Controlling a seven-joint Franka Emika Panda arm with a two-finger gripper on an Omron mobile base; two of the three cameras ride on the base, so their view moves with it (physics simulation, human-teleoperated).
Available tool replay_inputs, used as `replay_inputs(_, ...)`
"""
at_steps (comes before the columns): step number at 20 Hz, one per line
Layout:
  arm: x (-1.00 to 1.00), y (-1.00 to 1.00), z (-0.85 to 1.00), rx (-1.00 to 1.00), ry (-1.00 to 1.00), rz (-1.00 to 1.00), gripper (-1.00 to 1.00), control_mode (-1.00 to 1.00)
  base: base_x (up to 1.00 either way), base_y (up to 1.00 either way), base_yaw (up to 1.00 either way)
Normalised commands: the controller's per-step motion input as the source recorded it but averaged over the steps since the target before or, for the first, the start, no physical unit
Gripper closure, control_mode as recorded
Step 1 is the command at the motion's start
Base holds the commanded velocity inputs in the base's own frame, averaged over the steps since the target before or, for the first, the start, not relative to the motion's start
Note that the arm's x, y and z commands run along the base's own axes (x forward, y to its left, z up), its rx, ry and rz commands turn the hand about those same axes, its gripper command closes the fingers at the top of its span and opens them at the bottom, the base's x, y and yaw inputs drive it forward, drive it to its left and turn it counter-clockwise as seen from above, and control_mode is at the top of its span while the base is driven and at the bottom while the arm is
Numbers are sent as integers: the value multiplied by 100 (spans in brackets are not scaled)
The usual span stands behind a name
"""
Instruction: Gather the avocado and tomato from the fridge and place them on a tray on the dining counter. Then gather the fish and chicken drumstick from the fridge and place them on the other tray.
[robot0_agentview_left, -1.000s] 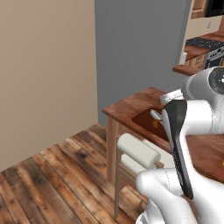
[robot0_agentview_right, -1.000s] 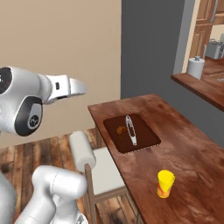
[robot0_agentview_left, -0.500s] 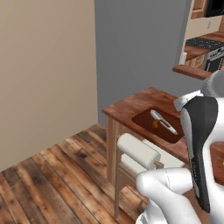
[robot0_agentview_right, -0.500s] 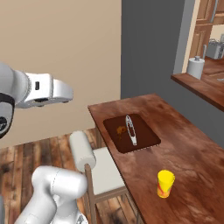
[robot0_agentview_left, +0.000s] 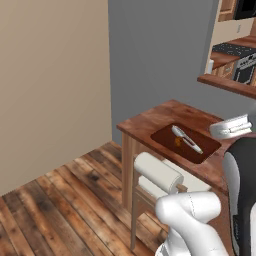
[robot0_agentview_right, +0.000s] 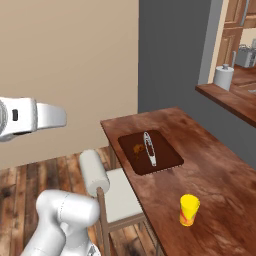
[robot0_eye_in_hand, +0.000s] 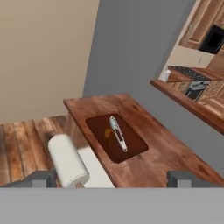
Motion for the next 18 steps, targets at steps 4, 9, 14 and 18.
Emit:
replay_inputs(4, 0, 0, 0, 0, 0, 0, -100, 100, -68, 22, 7)
replay_inputs(9, 0, 0, 0, 0, 0, 0, -100, 100, -62, 75, 13)
replay_inputs(14, 0, 0, 0, 0, 0, 0, -100, 100, -88, 88, 27)
replay_inputs(18, 0, 0, 0, 0, 0, 0, -100, 100, -100, 18, 26)
